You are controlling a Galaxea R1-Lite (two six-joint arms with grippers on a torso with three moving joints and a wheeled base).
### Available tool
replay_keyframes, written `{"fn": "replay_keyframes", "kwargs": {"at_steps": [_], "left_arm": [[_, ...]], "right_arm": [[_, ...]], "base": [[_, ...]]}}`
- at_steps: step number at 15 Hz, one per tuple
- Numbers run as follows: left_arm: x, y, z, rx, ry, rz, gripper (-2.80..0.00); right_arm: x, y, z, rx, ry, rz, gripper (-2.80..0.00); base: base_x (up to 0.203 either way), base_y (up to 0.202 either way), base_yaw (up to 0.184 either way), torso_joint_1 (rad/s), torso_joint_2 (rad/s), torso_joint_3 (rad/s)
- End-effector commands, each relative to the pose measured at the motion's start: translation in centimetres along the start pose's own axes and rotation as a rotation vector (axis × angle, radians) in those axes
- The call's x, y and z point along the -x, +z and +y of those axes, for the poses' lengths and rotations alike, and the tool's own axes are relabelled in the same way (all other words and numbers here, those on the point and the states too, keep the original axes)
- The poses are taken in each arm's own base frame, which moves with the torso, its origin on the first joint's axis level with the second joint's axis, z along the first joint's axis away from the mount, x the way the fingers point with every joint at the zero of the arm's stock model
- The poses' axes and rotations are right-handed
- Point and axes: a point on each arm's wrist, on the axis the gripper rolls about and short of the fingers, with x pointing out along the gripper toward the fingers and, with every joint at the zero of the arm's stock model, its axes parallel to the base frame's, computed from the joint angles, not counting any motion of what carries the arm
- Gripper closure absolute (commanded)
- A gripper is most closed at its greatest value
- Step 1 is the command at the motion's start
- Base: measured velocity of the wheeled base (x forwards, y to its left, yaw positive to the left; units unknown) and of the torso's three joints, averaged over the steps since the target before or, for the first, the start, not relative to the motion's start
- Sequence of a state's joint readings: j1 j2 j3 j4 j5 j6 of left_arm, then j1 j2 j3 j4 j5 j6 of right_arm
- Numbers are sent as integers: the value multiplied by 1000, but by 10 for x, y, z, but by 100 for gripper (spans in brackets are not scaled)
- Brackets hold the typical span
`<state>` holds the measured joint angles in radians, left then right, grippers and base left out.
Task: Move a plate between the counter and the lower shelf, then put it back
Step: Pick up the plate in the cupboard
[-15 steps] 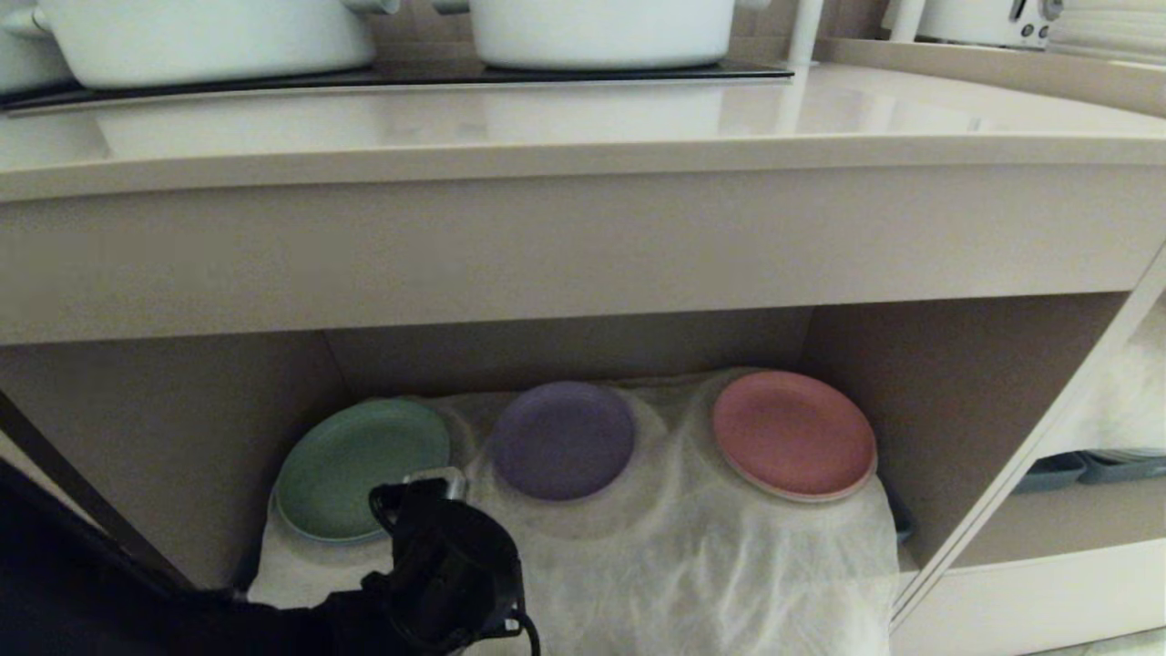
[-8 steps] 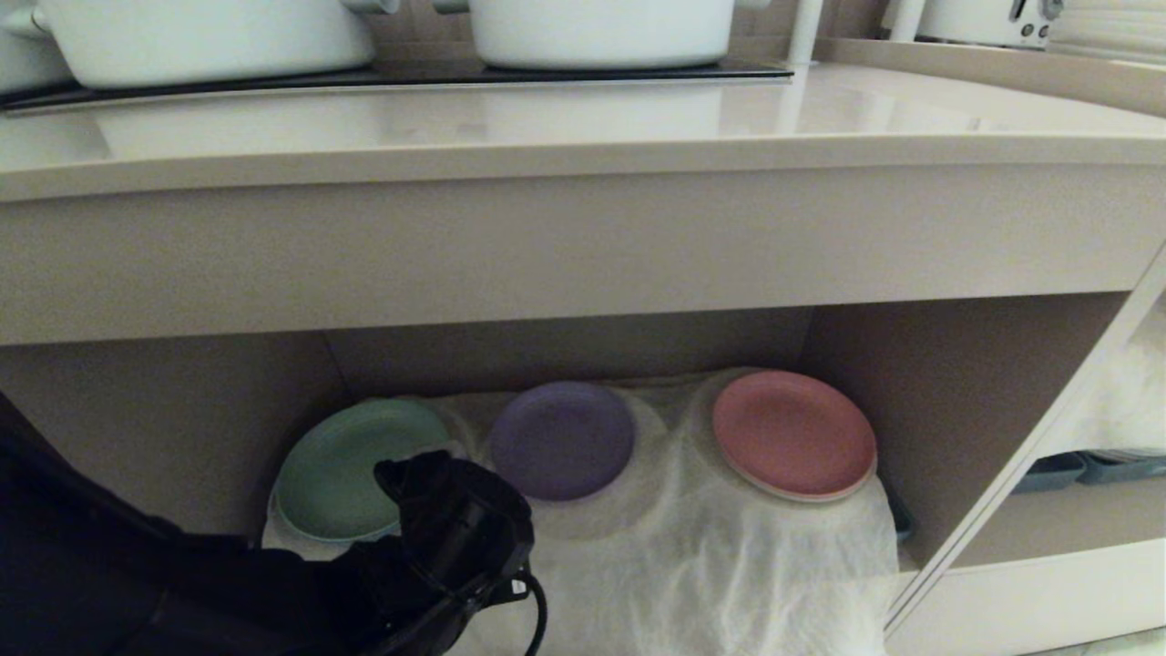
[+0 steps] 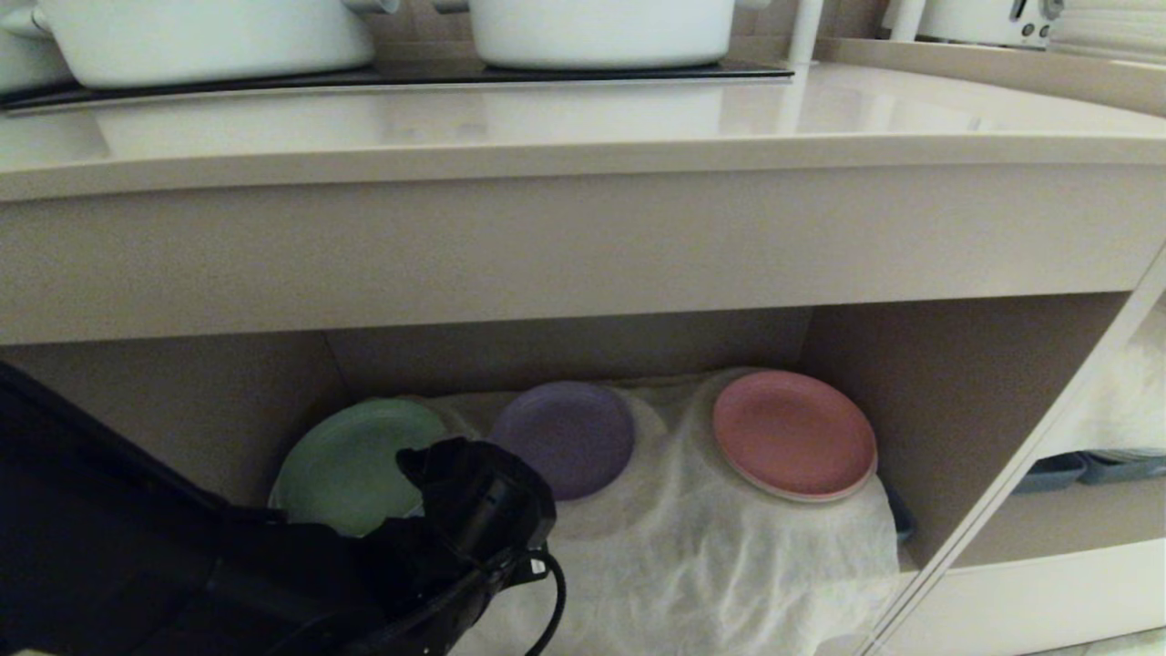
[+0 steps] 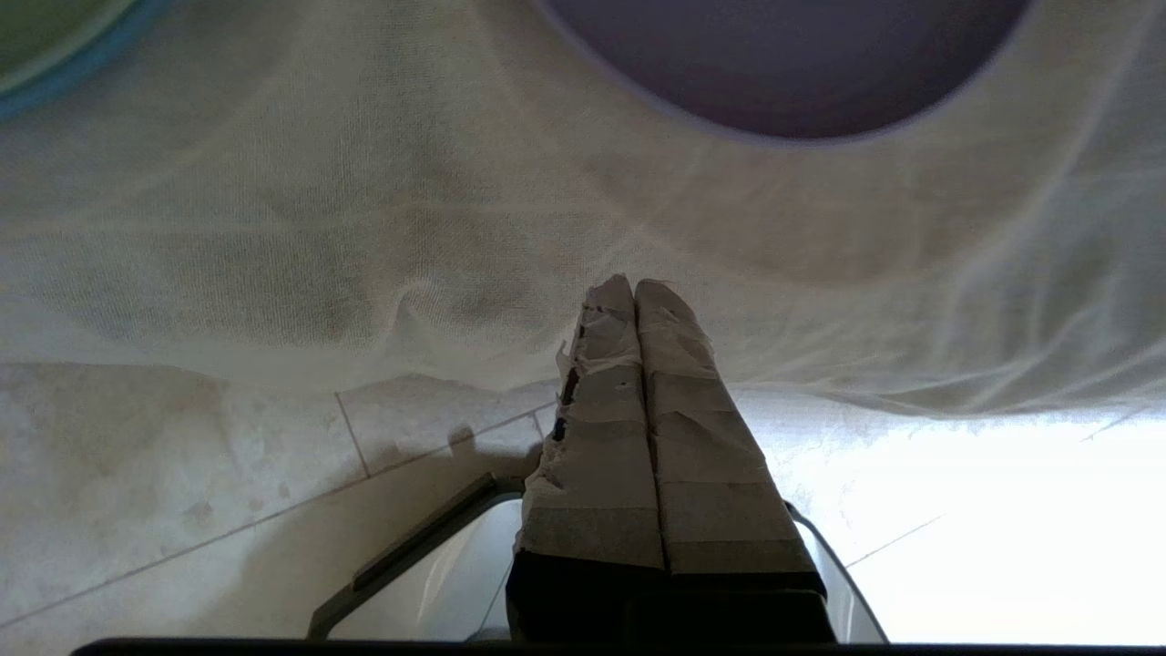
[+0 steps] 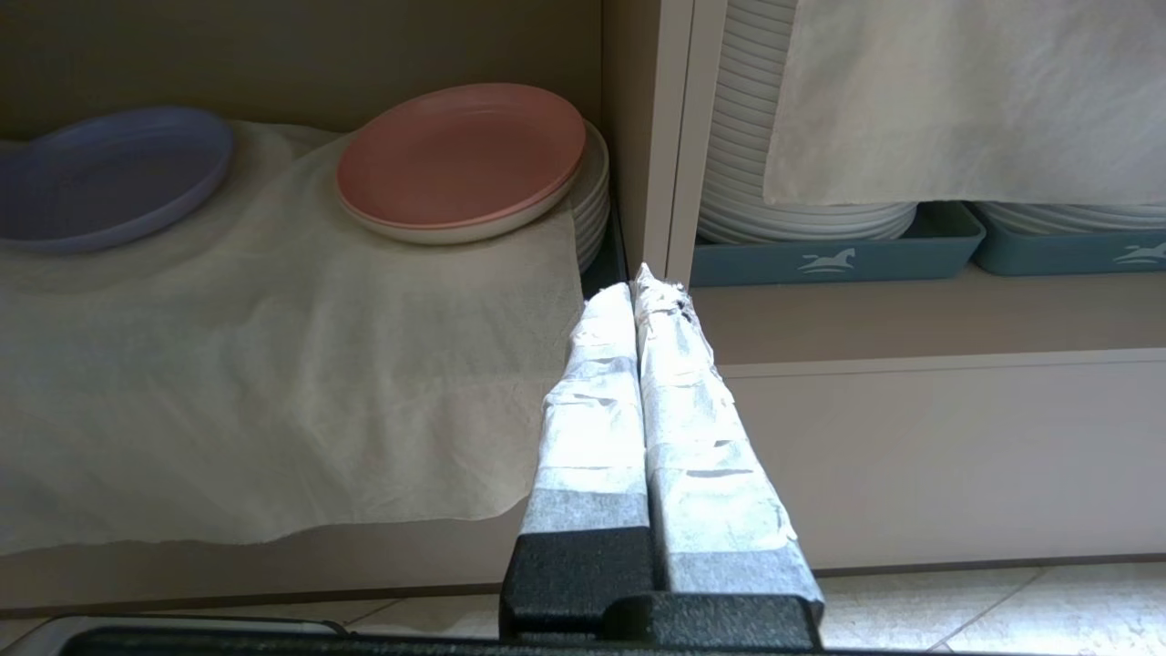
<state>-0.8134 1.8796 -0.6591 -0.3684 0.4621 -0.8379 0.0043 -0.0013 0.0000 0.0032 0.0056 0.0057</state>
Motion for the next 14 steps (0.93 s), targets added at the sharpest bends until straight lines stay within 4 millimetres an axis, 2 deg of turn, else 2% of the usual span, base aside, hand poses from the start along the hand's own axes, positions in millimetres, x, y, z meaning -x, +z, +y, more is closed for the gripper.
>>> {"fn": "replay_keyframes", "kwargs": {"at_steps": [1,6,7,14], "left_arm": [[-8,-1,-1,11,14,2,0],[-16,9,-4,68,20,-17,0],[-16,10,-5,78,18,-19,-280],[-21,12,-3,107,38,-15,-280]], "right_arm": [[0,0,0,0,1,1,0],[0,0,0,1,1,1,0],[0,0,0,0,1,1,0],[0,0,0,1,1,1,0]], "base": [[0,0,0,0,0,0],[0,0,0,0,0,0],[0,0,0,0,0,0],[0,0,0,0,0,0]]}}
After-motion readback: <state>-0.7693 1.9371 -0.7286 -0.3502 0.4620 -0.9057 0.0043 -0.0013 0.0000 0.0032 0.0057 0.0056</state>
